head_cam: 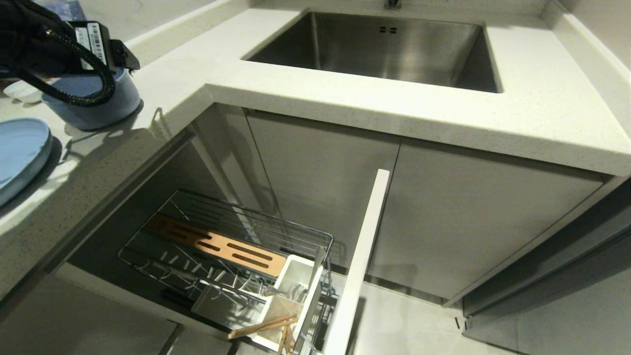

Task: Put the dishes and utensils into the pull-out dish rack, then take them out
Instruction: Pick up the bowl and place it in the cupboard

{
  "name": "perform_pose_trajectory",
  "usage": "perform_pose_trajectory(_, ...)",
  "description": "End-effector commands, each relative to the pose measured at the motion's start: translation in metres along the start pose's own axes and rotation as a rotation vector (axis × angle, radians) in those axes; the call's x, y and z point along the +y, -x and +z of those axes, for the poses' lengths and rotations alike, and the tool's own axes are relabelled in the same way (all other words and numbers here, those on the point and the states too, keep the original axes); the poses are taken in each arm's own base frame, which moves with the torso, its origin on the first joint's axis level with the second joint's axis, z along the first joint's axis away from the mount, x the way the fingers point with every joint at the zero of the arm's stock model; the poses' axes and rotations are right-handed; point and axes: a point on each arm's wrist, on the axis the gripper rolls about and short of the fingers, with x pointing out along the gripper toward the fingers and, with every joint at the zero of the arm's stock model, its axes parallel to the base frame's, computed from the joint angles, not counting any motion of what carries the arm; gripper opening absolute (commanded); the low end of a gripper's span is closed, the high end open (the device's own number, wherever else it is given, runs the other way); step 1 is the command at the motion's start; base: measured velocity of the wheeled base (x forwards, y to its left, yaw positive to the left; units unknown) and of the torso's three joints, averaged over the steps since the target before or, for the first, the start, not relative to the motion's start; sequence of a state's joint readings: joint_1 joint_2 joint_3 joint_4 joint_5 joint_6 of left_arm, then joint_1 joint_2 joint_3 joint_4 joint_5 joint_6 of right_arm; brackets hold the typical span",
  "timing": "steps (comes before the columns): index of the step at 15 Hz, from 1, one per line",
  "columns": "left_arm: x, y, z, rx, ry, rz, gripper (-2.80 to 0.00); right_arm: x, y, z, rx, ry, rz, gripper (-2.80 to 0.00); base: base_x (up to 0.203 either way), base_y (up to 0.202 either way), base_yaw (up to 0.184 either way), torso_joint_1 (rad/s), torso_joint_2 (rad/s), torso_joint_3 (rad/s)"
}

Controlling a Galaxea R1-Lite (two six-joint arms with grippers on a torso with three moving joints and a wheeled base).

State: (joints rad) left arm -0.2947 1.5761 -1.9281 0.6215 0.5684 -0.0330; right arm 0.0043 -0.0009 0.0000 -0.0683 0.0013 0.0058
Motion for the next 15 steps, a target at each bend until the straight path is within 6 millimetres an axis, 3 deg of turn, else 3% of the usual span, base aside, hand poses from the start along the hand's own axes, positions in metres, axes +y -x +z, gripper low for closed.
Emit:
perform_pose_trajectory(1,-0.006,-0.012,-0.005,0.031,0.007,-0.002,0.0,0.0,-0.001,-0.006,0.022,0.0,0.0,-2.8,0.0,0.0,0.0,0.0,0.0,0.0)
perform_pose_trajectory(15,0.006,-0.051,-0.013,0.099,0.059,-0.056,0.0,0.0,-0.001,-0.006,0.022,0.0,0.0,-2.8,0.0,0.0,0.0,0.0,0.0,0.0)
